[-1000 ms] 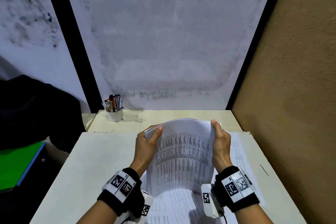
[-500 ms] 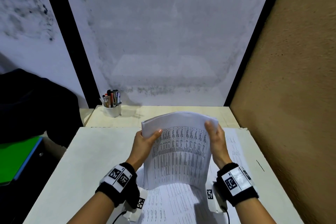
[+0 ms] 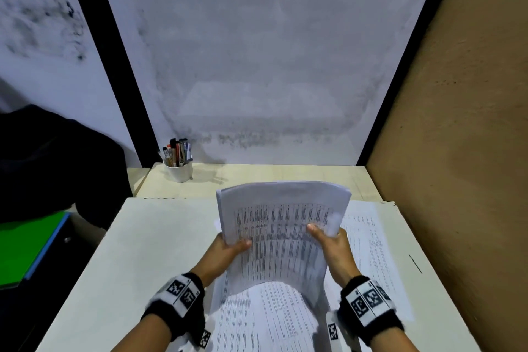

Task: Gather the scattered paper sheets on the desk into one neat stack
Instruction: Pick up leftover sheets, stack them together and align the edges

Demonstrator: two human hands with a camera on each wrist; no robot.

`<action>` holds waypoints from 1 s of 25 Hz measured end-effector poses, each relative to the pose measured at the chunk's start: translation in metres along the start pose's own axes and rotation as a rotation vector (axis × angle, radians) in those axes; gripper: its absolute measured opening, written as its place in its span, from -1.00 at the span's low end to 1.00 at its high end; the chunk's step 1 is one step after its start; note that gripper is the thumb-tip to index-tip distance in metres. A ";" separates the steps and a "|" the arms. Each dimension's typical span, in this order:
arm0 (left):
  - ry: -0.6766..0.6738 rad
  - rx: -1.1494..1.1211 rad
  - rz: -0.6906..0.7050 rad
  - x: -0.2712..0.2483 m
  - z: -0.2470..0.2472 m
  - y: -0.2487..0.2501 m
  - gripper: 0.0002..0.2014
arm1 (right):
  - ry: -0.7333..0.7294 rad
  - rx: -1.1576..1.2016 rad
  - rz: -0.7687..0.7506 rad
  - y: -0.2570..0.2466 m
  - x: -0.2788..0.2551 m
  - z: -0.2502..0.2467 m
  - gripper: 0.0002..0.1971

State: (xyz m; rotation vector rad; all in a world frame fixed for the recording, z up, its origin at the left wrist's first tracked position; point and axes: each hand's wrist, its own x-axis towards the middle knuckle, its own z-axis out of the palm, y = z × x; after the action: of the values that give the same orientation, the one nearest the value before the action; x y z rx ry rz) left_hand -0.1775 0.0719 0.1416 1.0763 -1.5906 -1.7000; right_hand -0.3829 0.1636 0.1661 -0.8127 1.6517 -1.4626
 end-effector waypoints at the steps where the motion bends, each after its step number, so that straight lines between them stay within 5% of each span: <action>1: -0.021 0.046 -0.009 -0.001 -0.002 -0.004 -0.82 | 0.032 0.024 0.003 -0.006 0.003 0.000 -0.95; 3: -0.041 0.120 -0.019 0.000 -0.006 -0.005 -0.93 | 0.100 0.116 -0.029 -0.019 0.014 -0.003 -0.96; 6: 0.059 0.197 -0.001 0.010 -0.014 -0.009 -0.69 | 0.062 0.147 -0.077 -0.022 0.035 -0.012 -0.86; 11: 0.339 0.120 0.007 0.012 -0.031 -0.013 -0.68 | -0.235 -0.397 0.575 0.083 0.021 -0.018 -0.23; 16: 0.374 0.098 -0.017 0.007 -0.058 -0.019 -0.72 | -0.258 -0.799 0.627 0.143 0.007 0.016 0.04; 25: 0.404 0.042 -0.073 0.001 -0.087 -0.022 -0.82 | -0.102 -0.932 0.634 0.141 0.015 0.032 -0.17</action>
State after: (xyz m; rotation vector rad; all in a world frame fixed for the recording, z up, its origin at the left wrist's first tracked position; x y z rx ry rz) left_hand -0.1012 0.0280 0.1222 1.4100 -1.3458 -1.3855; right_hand -0.3585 0.1539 0.0232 -0.6921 2.2337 -0.1713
